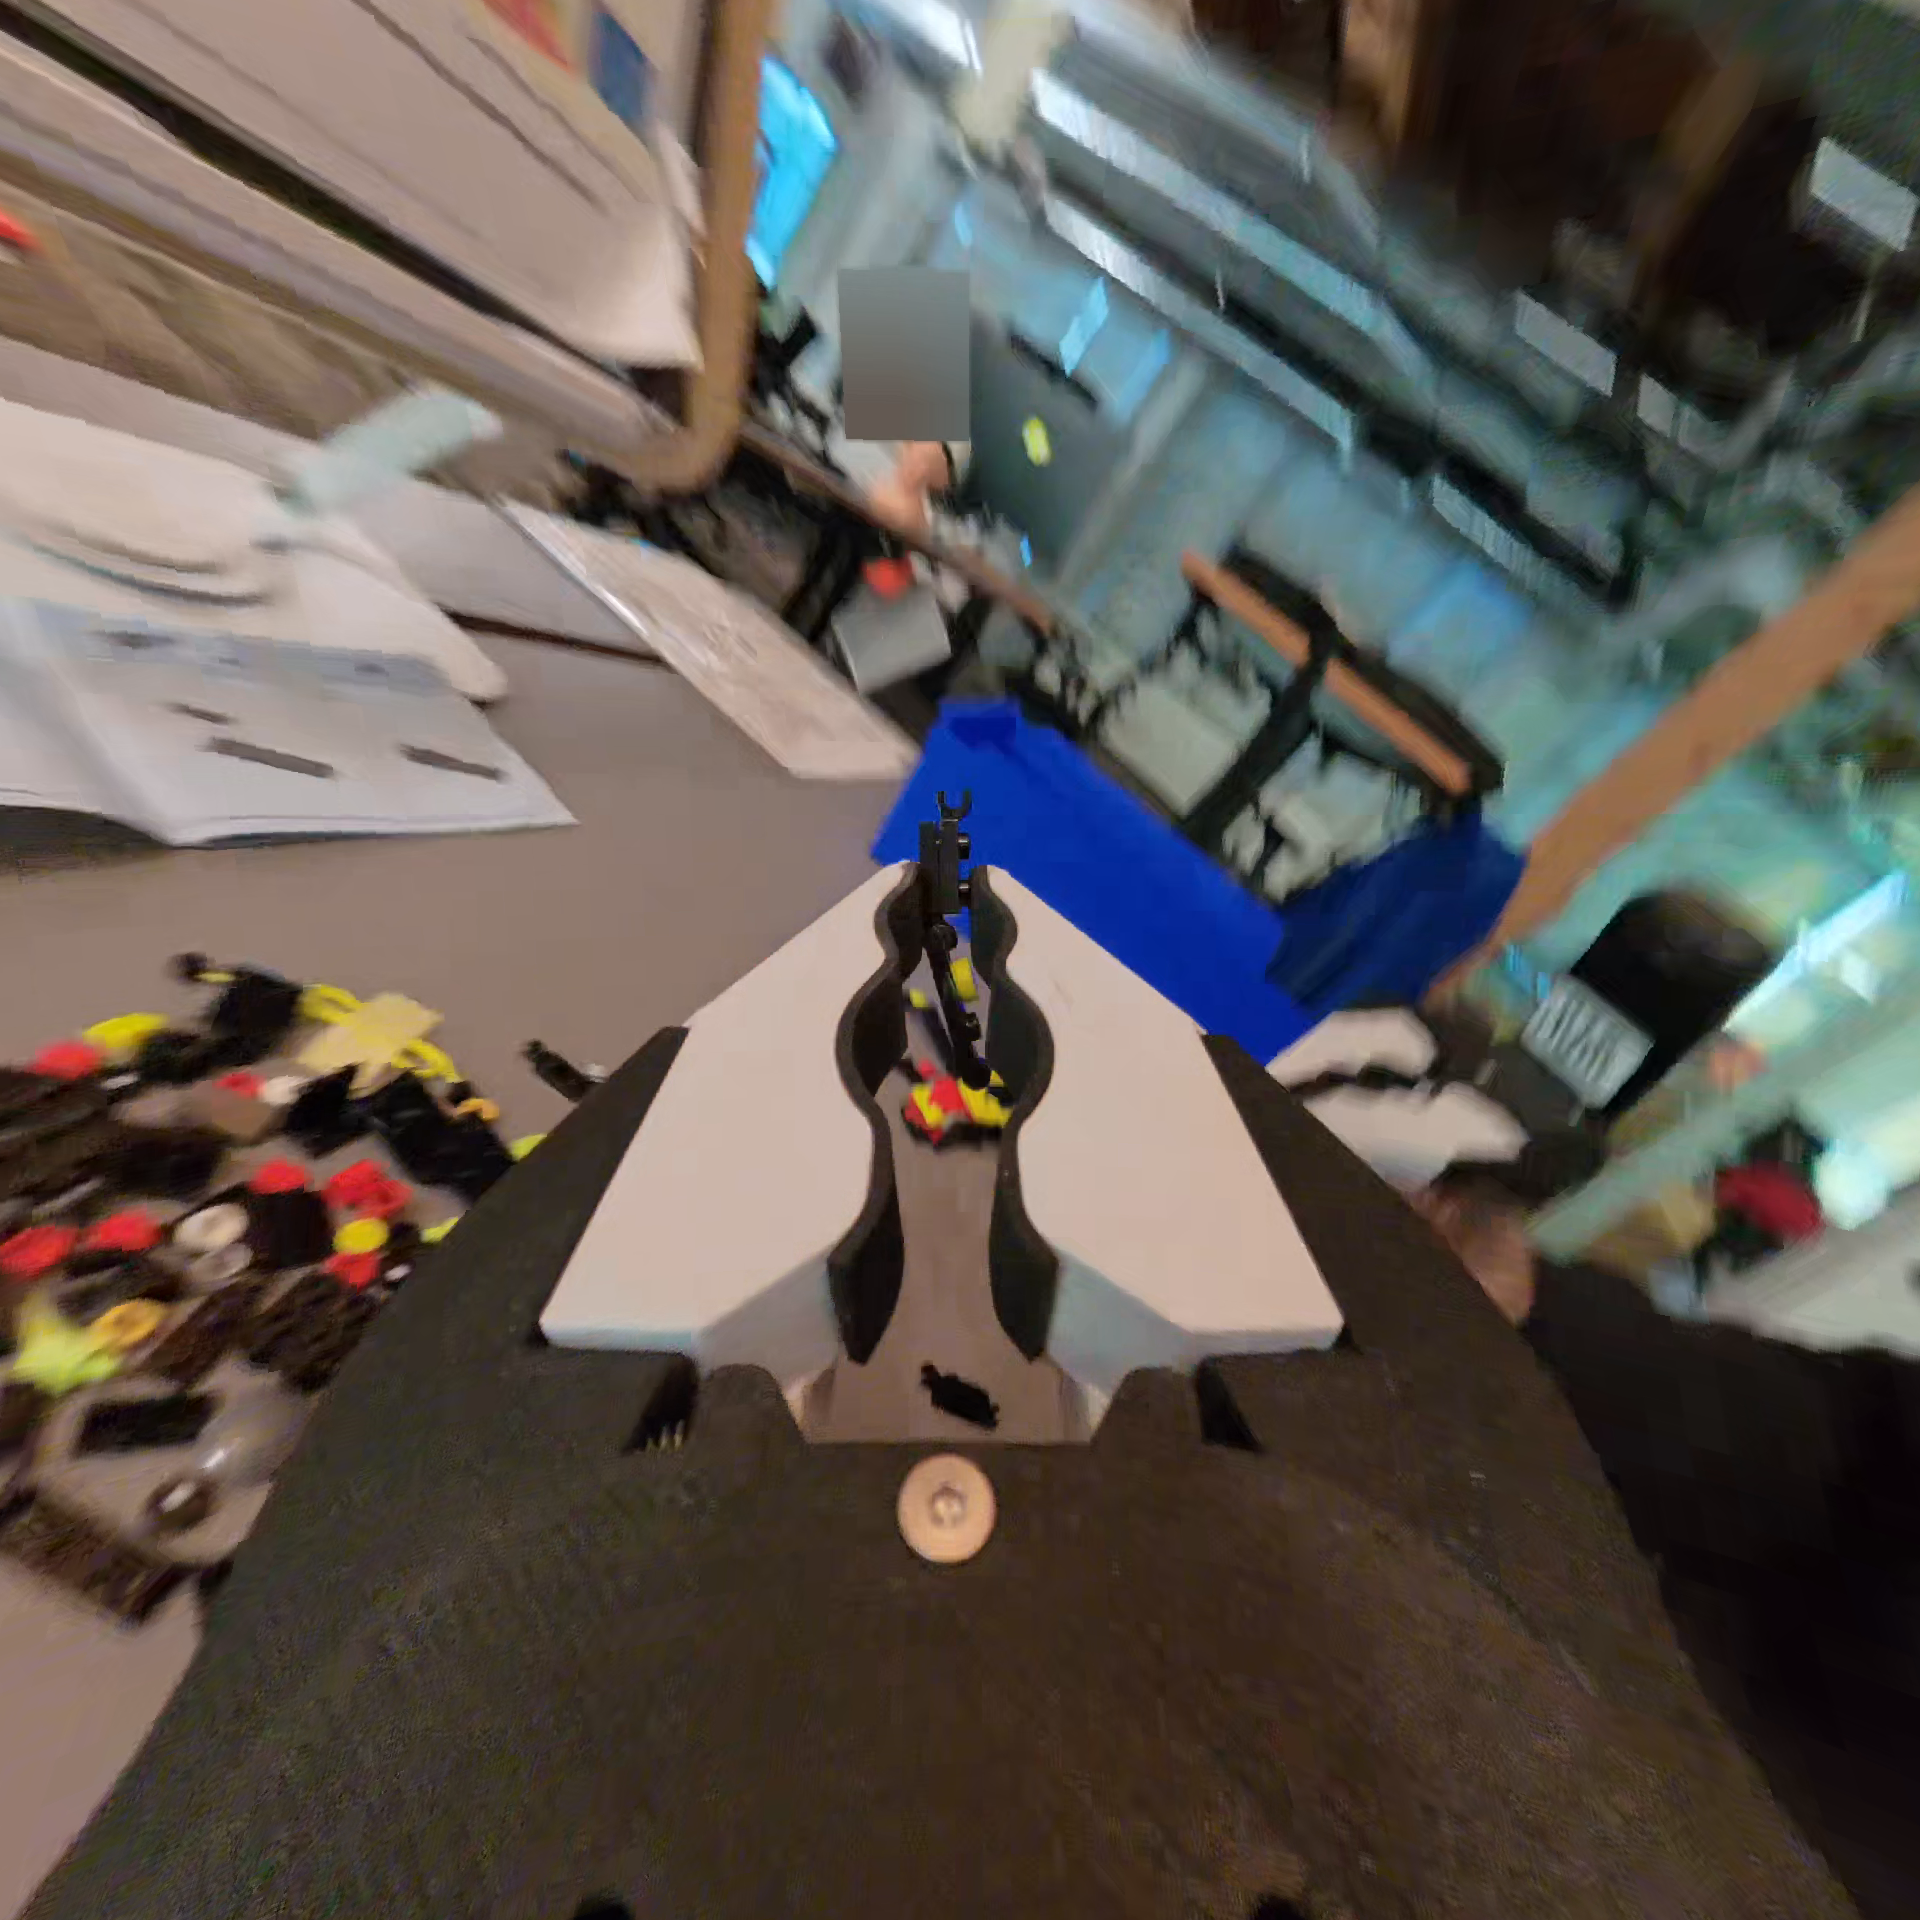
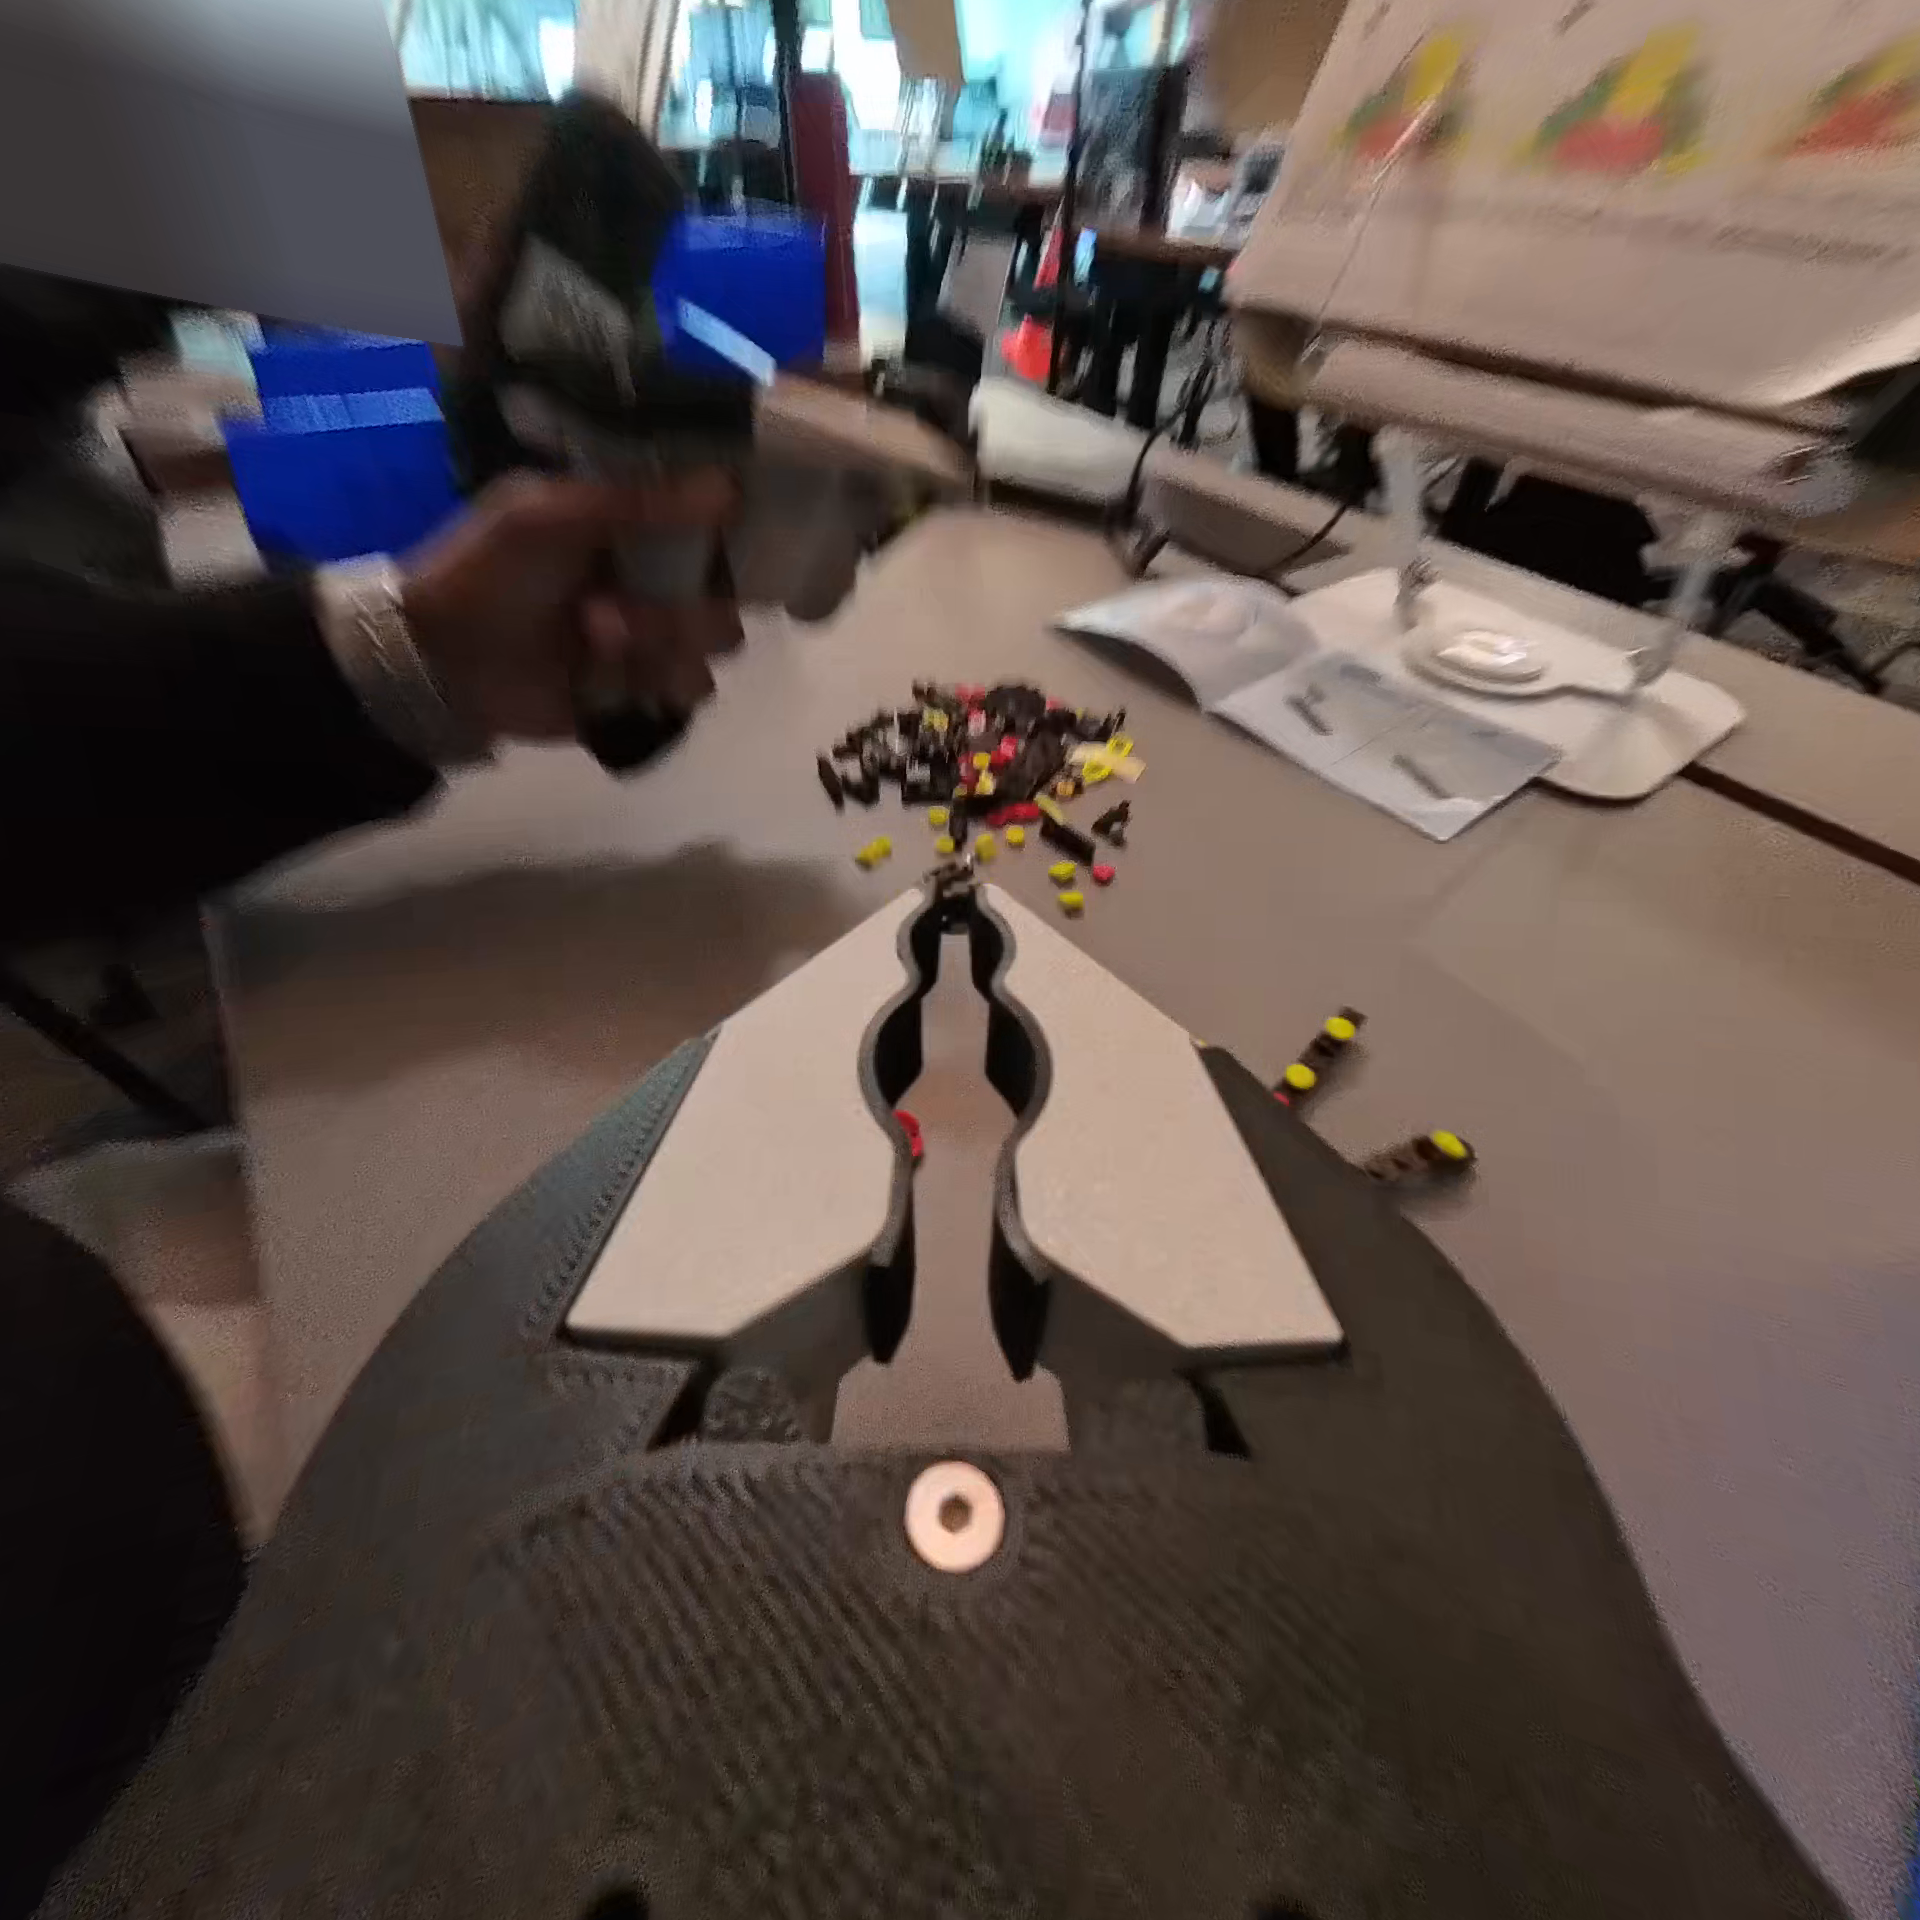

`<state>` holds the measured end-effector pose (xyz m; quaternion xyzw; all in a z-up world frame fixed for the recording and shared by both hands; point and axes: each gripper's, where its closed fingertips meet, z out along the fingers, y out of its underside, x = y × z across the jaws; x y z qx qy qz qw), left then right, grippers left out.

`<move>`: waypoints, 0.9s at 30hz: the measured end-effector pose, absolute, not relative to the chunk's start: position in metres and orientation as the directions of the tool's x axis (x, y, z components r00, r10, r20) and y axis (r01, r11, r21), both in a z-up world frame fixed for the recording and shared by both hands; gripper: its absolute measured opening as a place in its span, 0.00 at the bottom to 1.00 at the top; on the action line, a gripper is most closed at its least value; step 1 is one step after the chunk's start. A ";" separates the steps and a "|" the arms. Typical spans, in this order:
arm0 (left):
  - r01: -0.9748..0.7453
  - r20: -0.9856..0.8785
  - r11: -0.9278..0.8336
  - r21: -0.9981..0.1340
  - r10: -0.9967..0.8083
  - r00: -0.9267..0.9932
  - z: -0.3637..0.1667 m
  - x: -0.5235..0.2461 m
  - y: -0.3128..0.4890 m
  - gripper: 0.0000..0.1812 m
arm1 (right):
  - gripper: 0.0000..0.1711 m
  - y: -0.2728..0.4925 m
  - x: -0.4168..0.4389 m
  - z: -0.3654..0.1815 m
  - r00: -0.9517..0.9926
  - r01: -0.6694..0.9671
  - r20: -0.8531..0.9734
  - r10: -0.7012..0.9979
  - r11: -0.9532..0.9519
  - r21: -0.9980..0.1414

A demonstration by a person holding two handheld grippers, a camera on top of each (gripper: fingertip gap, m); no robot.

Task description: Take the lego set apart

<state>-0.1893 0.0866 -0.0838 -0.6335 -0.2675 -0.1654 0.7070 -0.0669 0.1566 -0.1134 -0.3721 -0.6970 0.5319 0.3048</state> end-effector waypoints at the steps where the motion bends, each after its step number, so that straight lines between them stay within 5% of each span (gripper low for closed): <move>1: 0.592 0.624 0.219 -0.776 0.128 0.771 -0.079 -0.200 0.072 0.04 | 0.02 0.146 -0.080 -0.131 -0.558 0.223 0.067 0.827 0.227 -0.948; 6: 0.656 0.712 0.302 -0.692 0.134 0.690 -0.088 -0.207 0.041 0.04 | 0.02 0.112 -0.136 -0.187 -0.620 0.361 0.106 0.778 0.403 -0.841; 12: 0.685 0.731 0.276 -0.674 0.114 0.673 -0.094 -0.197 0.039 0.04 | 0.06 0.104 -0.159 -0.205 -0.607 0.465 -0.030 0.794 0.323 -0.824; 18: 0.779 0.790 0.241 -0.579 -0.069 0.609 -0.089 -0.177 0.061 0.03 | 0.13 0.118 -0.147 -0.176 -0.568 0.392 0.000 0.823 0.270 -0.879; 23: 0.901 0.835 0.166 -0.401 -0.337 0.434 -0.076 -0.153 0.078 0.03 | 0.18 0.095 -0.124 -0.132 -0.635 0.356 -0.243 0.734 -0.001 -0.934; 27: 0.916 0.830 0.105 -0.388 -0.393 0.397 -0.075 -0.138 0.093 0.03 | 0.21 0.088 -0.116 -0.104 -0.652 0.392 -0.458 0.604 -0.248 -0.886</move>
